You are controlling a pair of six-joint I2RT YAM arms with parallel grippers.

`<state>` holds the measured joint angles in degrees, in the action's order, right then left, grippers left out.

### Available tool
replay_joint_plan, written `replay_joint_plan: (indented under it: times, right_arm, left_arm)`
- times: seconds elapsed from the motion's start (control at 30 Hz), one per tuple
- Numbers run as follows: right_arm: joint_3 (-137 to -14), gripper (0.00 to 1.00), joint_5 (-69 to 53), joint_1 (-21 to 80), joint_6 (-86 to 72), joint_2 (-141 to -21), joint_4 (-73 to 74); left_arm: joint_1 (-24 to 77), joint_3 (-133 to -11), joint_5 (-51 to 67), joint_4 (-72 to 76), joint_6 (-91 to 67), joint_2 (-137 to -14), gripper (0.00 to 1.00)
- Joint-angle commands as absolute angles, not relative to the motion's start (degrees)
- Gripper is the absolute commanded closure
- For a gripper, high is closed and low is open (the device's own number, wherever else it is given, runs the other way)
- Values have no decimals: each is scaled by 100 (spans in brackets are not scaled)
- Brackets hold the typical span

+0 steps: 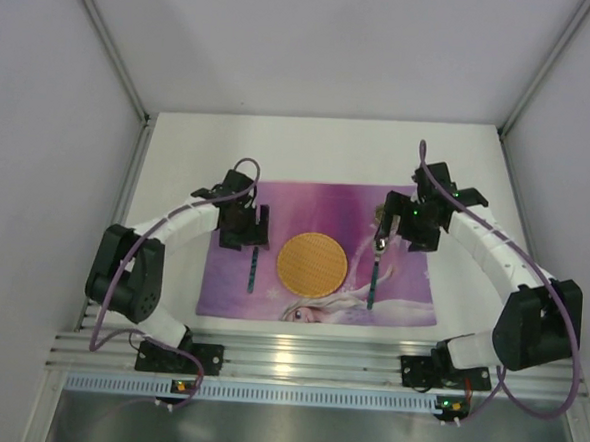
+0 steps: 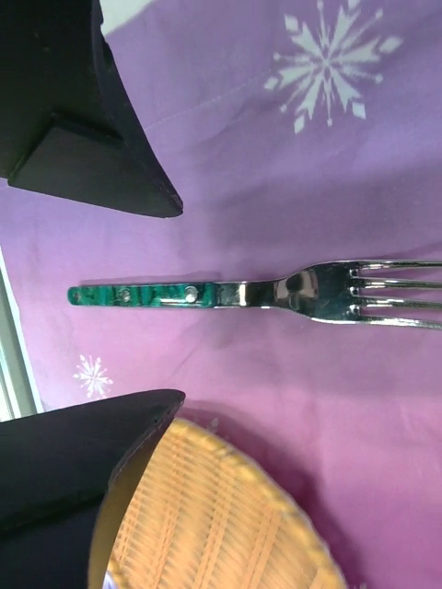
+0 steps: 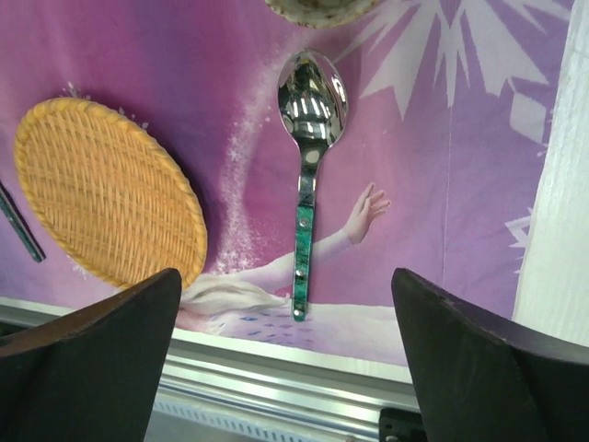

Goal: Set the dinner table for one person

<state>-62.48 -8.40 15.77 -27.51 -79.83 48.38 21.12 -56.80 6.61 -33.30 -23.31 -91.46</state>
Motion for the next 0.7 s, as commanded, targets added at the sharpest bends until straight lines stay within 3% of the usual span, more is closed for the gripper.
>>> replay_joint_plan:
  times: [0.0,0.2,0.33,0.4,0.5,0.67]
  right_arm:
    - [-6758,0,-685,1485,-2576,-7709,4887]
    - [-6646,0,-363,1503,-2302,-6735,4299]
    - [-5533,0,-114,1599,-2732,-5821,3263]
    - [-5074,0,-18,1670,-2917,-5059,2606]
    - [-4029,0,271,1679,-3129,-4109,1762]
    - [-3454,0,510,1679,-2542,-3367,1257]
  left_arm:
    - [2127,-5897,292,-3489,-2189,-8509,17]
    - [2075,-5565,-1642,-2561,-1882,-7446,16]
    - [2057,-3165,-2096,494,-769,-6183,20]
    - [2057,-2202,-2224,2568,117,-5689,16]
    - [1952,-811,-2145,4520,457,-5834,12]
    - [1741,-1098,-2216,5281,535,-7073,15]
